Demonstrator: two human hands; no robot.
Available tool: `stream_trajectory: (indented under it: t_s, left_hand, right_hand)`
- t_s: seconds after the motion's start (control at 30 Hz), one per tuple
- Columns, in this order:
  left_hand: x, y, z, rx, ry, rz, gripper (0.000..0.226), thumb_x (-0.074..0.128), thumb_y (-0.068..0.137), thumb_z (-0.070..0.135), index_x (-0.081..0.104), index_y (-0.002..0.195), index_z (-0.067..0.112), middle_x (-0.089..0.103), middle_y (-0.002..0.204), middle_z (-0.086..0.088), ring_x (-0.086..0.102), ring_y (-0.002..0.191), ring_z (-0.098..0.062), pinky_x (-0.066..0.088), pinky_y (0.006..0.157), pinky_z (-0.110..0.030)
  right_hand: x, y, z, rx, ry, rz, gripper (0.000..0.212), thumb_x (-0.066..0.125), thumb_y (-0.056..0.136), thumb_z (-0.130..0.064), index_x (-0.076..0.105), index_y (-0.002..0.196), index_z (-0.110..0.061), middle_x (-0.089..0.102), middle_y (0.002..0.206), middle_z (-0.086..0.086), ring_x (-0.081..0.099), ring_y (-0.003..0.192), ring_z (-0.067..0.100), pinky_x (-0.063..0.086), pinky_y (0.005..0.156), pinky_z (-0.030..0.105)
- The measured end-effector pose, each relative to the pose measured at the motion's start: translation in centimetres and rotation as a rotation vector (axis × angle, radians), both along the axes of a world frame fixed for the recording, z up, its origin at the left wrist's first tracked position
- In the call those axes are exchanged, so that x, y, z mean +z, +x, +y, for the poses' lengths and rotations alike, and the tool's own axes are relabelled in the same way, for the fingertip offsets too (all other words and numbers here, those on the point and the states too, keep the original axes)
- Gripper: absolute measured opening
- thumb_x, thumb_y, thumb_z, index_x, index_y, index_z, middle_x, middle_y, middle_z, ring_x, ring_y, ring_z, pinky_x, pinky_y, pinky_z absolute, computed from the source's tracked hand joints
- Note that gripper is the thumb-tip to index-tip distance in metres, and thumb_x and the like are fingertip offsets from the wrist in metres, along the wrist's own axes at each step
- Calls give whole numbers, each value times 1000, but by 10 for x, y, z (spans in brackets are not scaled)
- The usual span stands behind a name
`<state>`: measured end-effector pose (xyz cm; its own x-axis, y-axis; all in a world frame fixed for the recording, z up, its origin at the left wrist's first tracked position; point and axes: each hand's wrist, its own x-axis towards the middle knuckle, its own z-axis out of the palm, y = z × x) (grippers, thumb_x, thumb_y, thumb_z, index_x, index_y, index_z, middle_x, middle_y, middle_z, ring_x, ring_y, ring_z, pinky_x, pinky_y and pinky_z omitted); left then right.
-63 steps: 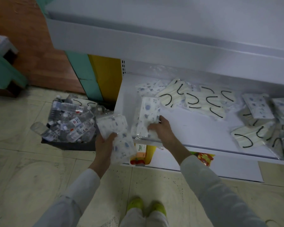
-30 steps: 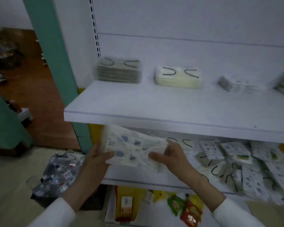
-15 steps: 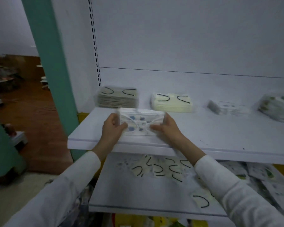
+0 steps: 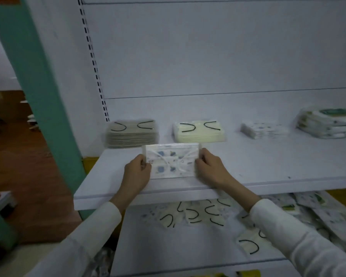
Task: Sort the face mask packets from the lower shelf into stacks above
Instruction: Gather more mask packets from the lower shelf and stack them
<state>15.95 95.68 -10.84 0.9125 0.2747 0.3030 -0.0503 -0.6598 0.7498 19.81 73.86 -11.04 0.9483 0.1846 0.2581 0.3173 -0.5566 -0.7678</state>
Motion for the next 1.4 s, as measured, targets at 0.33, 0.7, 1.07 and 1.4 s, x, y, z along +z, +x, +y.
stream_trajectory:
  t_s: [0.33,0.7,1.07,1.4]
  left_hand:
    - [34,38,-133,-369,44,-114,22,47,92,9,41,70,8,40,64,-5,35,60,-12,25,52,-22]
    - [40,38,-329,-523,29,-177,25,48,91,10,43,66,7,44,59,-7,39,56,-16,29,53,-26]
    - [49,76,-427,-386,87,-129,18,48,89,7,51,72,4,51,64,-6,49,64,-23,39,59,-25]
    - [58,194,-389,-124,-70,-143,20,59,82,6,69,99,7,70,92,-17,68,84,-34,56,83,-44]
  right_hand:
    - [32,-33,-142,-394,-84,-102,19,50,94,-13,46,80,-1,57,75,16,47,67,23,33,57,32]
    - [51,-73,-330,-557,-151,-148,21,49,94,-13,40,75,-8,53,74,19,43,64,24,29,58,32]
    - [60,-1,-437,-448,-159,-185,16,49,93,-11,46,79,-3,57,78,23,48,68,27,34,61,34]
    - [72,152,-404,-298,-157,-212,29,46,92,-12,34,66,-20,47,65,0,45,70,23,30,57,32]
